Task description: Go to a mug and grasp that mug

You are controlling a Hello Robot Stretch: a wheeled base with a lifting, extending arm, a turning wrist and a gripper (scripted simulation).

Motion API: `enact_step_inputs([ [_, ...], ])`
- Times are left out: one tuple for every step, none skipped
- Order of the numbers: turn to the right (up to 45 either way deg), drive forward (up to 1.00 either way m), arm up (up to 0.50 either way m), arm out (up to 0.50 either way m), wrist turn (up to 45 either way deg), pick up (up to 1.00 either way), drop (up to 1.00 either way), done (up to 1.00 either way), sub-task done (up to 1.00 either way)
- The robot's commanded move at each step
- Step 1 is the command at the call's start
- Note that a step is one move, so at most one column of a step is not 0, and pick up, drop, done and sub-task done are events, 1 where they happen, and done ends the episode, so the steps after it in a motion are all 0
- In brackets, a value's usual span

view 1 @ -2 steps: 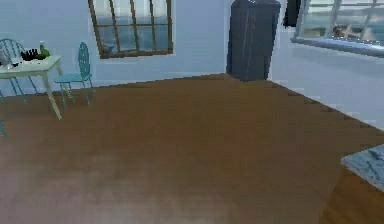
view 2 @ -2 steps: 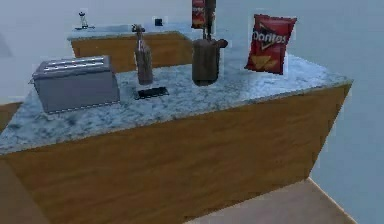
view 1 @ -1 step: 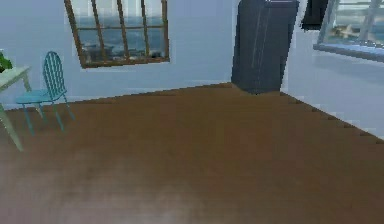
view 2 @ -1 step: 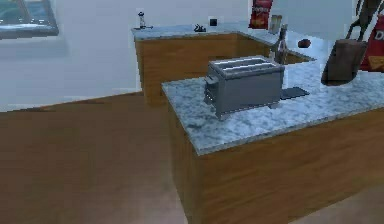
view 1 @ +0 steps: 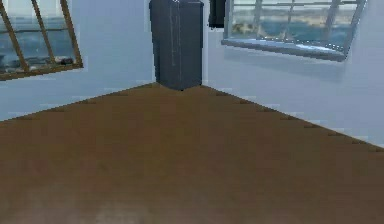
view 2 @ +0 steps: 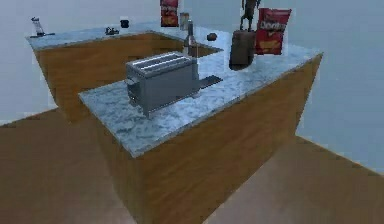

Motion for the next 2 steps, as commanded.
enact_step_inputs([
  [0.0, 0.45, 0.0, 0.0, 0.0, 0.0, 0.0, 0.0, 0.0],
  [45.0, 0.0, 0.0, 0.0, 0.0, 0.0, 0.0, 0.0, 0.0],
])
